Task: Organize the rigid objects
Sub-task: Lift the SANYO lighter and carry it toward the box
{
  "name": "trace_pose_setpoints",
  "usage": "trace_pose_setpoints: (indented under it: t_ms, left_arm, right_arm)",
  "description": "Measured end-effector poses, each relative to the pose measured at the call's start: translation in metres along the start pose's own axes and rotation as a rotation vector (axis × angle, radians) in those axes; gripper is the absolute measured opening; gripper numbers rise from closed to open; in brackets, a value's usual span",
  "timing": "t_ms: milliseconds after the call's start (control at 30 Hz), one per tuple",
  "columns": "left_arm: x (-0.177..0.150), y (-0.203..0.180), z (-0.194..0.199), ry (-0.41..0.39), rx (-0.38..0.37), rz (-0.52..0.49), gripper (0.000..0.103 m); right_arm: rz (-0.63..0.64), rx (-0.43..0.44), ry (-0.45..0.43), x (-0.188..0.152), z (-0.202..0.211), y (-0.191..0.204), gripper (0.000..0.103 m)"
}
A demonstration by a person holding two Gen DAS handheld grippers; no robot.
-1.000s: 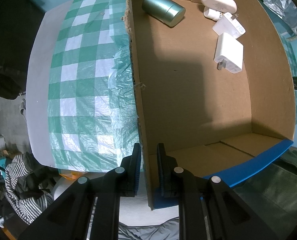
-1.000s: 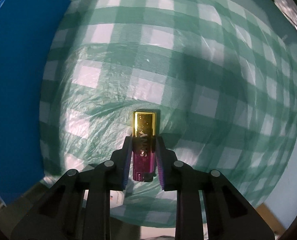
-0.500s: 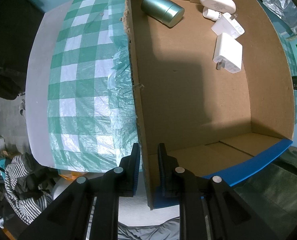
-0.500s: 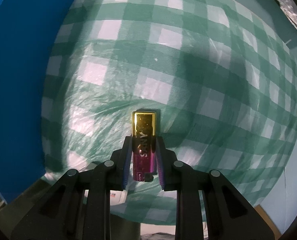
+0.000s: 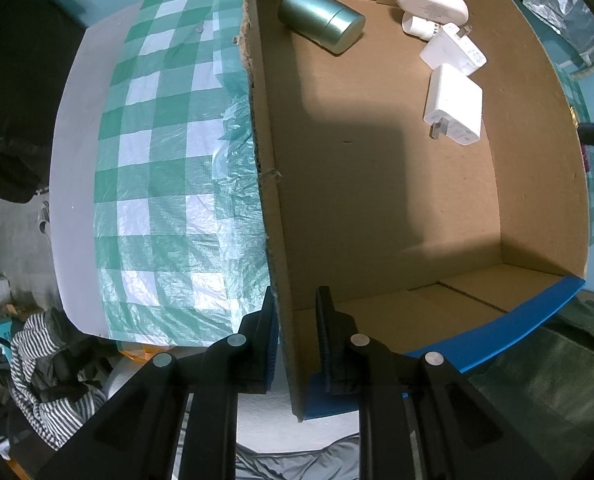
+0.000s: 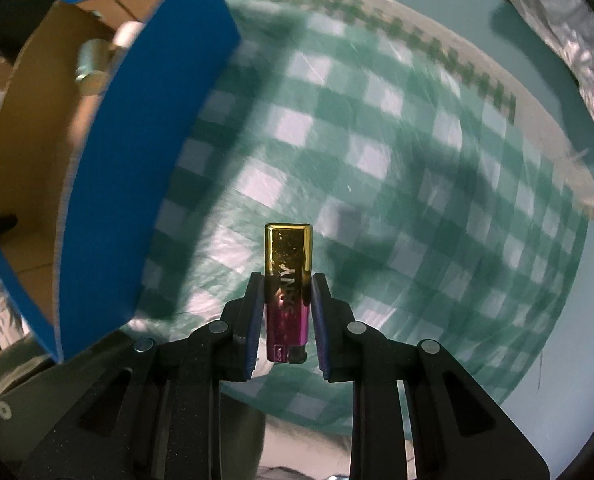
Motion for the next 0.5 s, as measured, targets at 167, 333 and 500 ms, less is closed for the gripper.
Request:
trace_pose_setpoints:
  t_ms: [167, 333, 500]
  left_arm:
    - [-0.001, 0.000, 0.000, -0.003, -0.002, 0.001, 0.017]
    - [-0.002, 0.001, -0.001, -0.005, -0.006, 0.006, 0.018]
    - [-0.002, 0.003, -0.001, -0.006, -0.006, 0.002, 0.018]
  right_arm:
    - [0.055, 0.012, -0.033, 0.019, 0.024, 0.014, 0.022]
    - [0.117, 0.016, -0.064, 0.041, 0.043, 0.032, 0.022]
    - [0.197, 0.019, -0.099, 0.066, 0.063, 0.060, 0.022]
Point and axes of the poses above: each gripper's, at about its wrist camera, not at the fingertips, and z roughly against the way its jaws point, y to its left, x to its top, the point moved 10 cm from there along -z, roughly the way its jaws point, and after that the axes turned 5 degrees about x, right-handed, at the moved point
